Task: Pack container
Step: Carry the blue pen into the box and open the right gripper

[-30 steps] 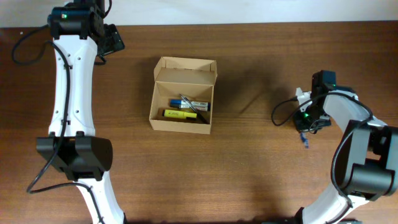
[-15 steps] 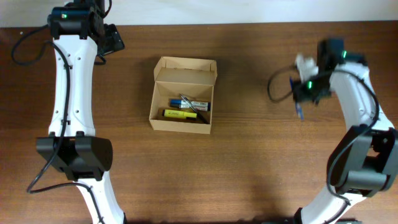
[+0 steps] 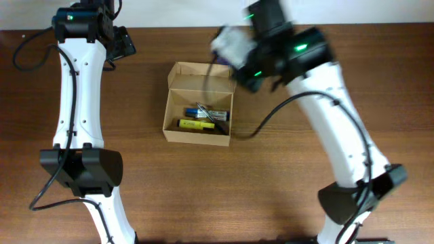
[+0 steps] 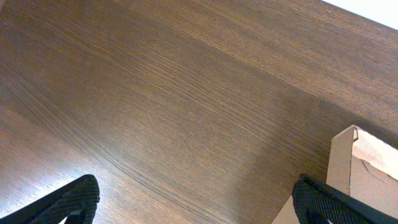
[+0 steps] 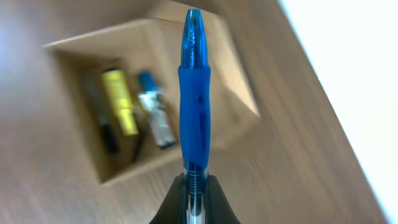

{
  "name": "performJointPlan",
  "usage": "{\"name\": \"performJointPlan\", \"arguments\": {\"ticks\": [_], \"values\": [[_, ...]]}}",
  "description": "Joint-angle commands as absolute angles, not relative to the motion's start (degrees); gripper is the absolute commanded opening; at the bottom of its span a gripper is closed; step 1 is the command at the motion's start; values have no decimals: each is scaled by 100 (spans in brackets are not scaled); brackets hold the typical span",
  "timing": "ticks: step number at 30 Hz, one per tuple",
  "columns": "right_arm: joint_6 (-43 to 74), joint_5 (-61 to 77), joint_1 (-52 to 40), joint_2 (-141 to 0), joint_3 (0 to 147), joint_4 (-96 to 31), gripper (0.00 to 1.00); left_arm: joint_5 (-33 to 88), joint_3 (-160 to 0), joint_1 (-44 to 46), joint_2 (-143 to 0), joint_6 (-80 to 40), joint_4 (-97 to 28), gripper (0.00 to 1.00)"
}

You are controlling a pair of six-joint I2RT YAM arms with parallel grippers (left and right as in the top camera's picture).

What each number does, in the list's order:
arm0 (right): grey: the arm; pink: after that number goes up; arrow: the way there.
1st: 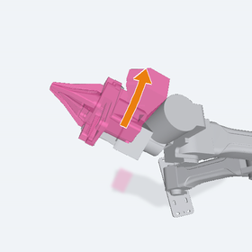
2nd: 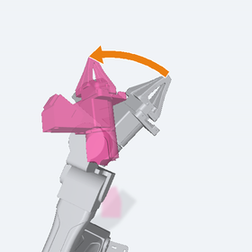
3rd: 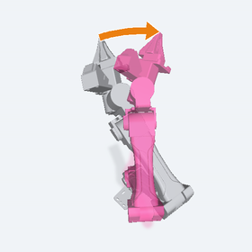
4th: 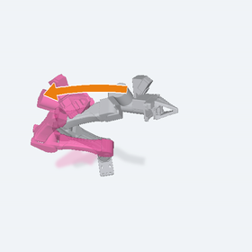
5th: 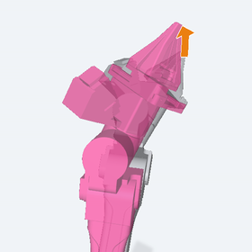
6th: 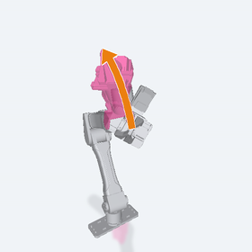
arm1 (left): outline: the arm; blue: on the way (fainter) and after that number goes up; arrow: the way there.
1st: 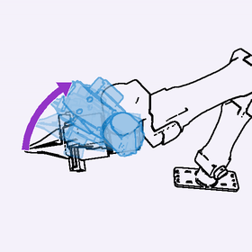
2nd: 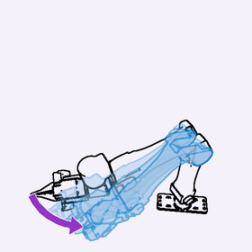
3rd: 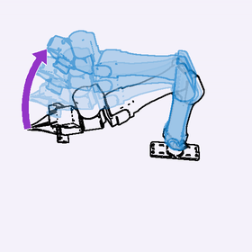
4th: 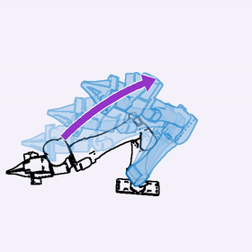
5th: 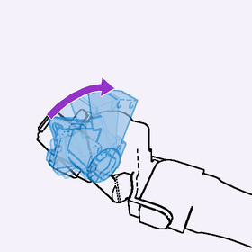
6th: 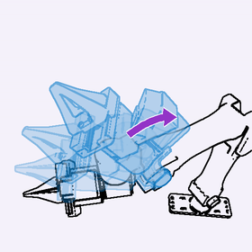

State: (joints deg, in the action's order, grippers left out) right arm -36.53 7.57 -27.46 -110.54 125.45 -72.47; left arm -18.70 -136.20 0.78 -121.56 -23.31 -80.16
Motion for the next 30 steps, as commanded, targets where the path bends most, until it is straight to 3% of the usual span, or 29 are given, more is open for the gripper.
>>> {"name": "performJointPlan", "arguments": {"ticks": [1,16,30], "values": [[-4705,663,-3216,-11456,12383,-7266,4,-1931,-13710,69,-12160,-2261,-8020,100],[-4381,1096,-3533,-13428,12342,-7091,4,-1931,-13710,69,-12160,-2261,-8020,100],[-3994,1146,-3693,-13734,12320,-6952,4,-1931,-13710,69,-12160,-2261,-8020,100]]}}
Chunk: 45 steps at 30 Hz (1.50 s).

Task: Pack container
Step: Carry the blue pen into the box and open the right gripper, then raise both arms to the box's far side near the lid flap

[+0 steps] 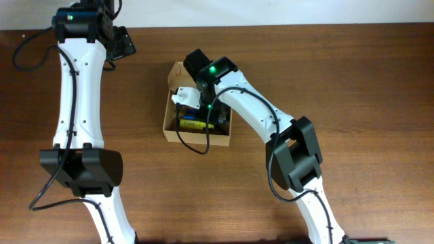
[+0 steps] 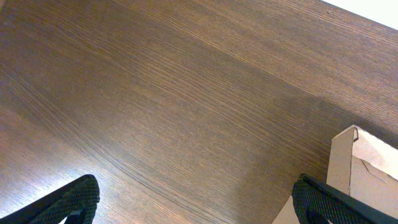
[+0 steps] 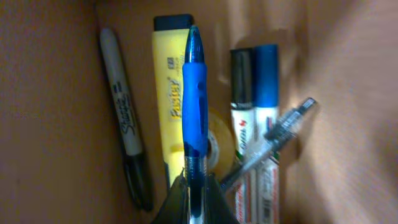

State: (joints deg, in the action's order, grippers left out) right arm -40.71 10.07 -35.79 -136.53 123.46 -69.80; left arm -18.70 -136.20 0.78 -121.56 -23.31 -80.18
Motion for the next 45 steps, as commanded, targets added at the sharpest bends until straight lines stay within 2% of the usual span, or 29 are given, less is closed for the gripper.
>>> {"name": "performJointPlan", "arguments": {"ticks": [1,3,5,7,9,11,18,19,20,21,22,23,28,30,34,36,41,43,45], "values": [[-3992,1146,-3710,-13738,12315,-6938,4,-1929,-13710,69,-12160,-2261,-8020,100],[-3927,1144,-3723,-13771,12315,-6871,4,-1929,-13710,69,-12160,-2263,-7983,100],[-3704,1144,-3723,-13812,12315,-6829,12,-1931,-13710,69,-12160,-2263,-7940,100],[-3588,1140,-3723,-13832,12315,-6897,52,-1894,-13710,69,-12160,-2263,-7909,100],[-3588,1140,-3723,-13806,12322,-6980,66,-1811,-13710,69,-12160,-2263,-7913,100],[-3498,1138,-3721,-13705,12324,-7008,68,-1811,-13710,69,-12160,-2261,-7913,100],[-2696,661,-3712,-12971,12672,-7118,68,-1791,-13710,69,-12160,-2261,-8018,100],[-2458,480,-3708,-12825,12755,-7118,68,-1747,-13708,69,-12160,-2257,-8025,69],[-2196,318,-3697,-12685,12835,-7122,68,-1645,-13710,69,-12160,-2257,-8053,45],[-1949,220,-3667,-12567,12903,-7133,68,-1525,-13710,69,-12160,-2257,-8088,25],[-1619,215,-3607,-12405,12980,-7135,66,-1354,-13710,69,-12160,-2255,-8149,8],[-1417,237,-3551,-12300,13015,-7133,64,-1232,-13710,69,-12160,-2255,-8191,2],[-545,670,-2908,-11828,13076,-7159,52,-156,-13692,69,-12162,-1669,-8276,2],[-316,1072,-2554,-11775,13074,-7207,52,73,-13692,69,-12162,-1428,-8276,1],[117,2088,-1717,-11815,13067,-7271,43,534,-13692,40,-12232,-950,-8272,2],[248,2368,-1380,-11845,13067,-7266,41,823,-13692,-1,-12344,-773,-8250,2],[482,2851,-740,-11942,12971,-7269,35,2298,-13692,-261,-12919,-296,-8283,2],[679,3319,-482,-12038,12807,-7242,26,2995,-13692,-421,-13343,-290,-8326,2],[729,4016,-270,-12162,12619,-7183,23,3522,-13692,-534,-13673,-255,-8342,1]]}}
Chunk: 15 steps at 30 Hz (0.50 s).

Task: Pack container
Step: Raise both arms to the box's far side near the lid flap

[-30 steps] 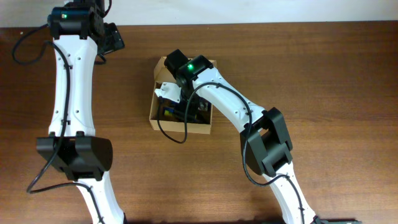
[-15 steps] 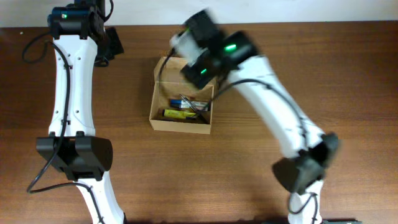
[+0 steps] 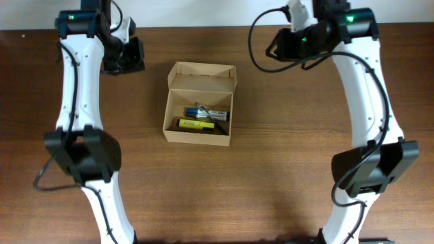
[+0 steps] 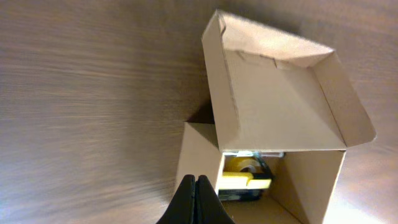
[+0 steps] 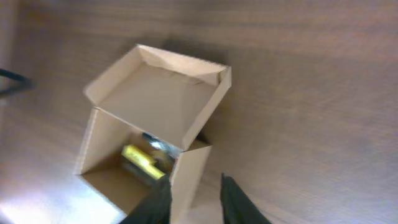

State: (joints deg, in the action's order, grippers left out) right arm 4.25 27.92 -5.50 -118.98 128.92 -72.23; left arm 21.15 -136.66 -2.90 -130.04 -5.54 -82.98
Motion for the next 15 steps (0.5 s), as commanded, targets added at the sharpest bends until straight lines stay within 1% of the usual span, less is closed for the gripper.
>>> {"name": "performJointPlan", "arguments": {"ticks": [1,5,15], "values": [[834,4584,-102,-12307,12457,-7091,21,3964,-13692,-609,-13913,-132,-8340,2],[1090,5415,156,-12634,12097,-6740,20,4563,-13692,-744,-14411,-34,-8289,1],[1861,6053,178,-13487,11504,-5883,20,4724,-13692,-714,-14894,-84,-7872,2]]}}
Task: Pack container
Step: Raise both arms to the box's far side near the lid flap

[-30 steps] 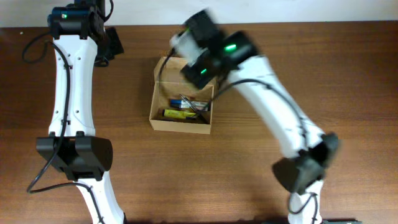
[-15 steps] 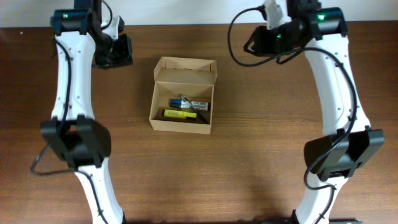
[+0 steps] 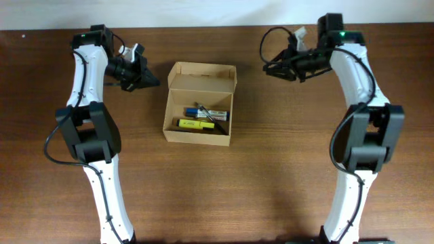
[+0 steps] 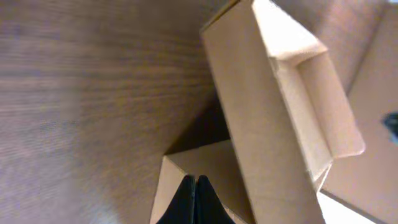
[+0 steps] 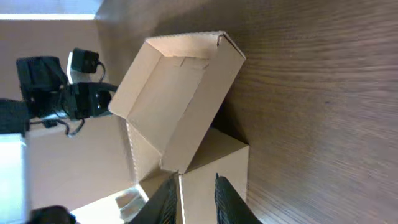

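The cardboard box (image 3: 168,115) stands mid-table with its lid (image 3: 203,75) folded back and upright at the far side. Inside lie a yellow highlighter (image 3: 195,124), blue-and-white markers (image 3: 215,114) and other pens. My left gripper (image 3: 154,82) is shut on nothing just left of the lid; in its wrist view the fingertips (image 4: 194,184) point at the box wall (image 4: 205,163) under the lid (image 4: 273,106). My right gripper (image 3: 266,69) is open and empty right of the lid; its fingers (image 5: 166,190) frame the box corner (image 5: 214,158) below the lid (image 5: 177,93).
Brown wooden table (image 3: 305,156) all round the box. A pale wall edge runs along the far side (image 3: 203,13). Both arm bases stand at the near edge, left (image 3: 102,203) and right (image 3: 346,203).
Both grippers have come lower and closer to the lid, one on each side, and turned to point at it sideways. The left stays shut, the right open.
My right gripper held a blue pen above the open box, then held it down inside among the markers, while the left was open far left. Half a second ago the right was empty and away from the box, the left shut. Now both flank the lid.
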{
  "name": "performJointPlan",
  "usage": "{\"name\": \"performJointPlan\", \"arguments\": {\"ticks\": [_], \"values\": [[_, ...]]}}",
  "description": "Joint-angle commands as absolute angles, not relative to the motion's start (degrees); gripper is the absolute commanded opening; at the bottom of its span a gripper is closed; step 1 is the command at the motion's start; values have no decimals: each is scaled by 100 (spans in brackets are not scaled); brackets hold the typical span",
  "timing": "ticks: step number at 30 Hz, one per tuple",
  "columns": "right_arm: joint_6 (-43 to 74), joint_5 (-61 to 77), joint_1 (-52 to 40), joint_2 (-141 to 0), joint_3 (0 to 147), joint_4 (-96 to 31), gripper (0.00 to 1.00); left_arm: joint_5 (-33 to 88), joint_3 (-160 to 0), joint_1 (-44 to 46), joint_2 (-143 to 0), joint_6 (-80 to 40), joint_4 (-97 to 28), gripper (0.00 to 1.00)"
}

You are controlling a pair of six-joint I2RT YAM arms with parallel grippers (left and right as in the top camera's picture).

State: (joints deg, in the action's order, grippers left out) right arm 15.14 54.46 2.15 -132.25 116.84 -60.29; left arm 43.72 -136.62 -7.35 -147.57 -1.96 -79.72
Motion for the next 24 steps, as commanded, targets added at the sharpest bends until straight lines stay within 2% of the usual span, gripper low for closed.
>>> {"name": "performJointPlan", "arguments": {"ticks": [1,13,16,18,24], "values": [[1881,6112,158,-13611,11441,-5806,20,4762,-13692,-714,-14932,-108,-7822,2],[2156,6104,-329,-14293,11419,-5290,21,4869,-13692,-620,-15290,-528,-7496,3],[2287,6090,-471,-14403,11415,-5133,16,4869,-13692,-576,-15290,-687,-7356,3],[2373,6084,-567,-14470,11415,-4993,6,4869,-13692,-550,-15290,-757,-7293,2],[2692,5822,-602,-14488,11410,-4799,4,4869,-13692,-528,-15290,-770,-7260,1]]}}
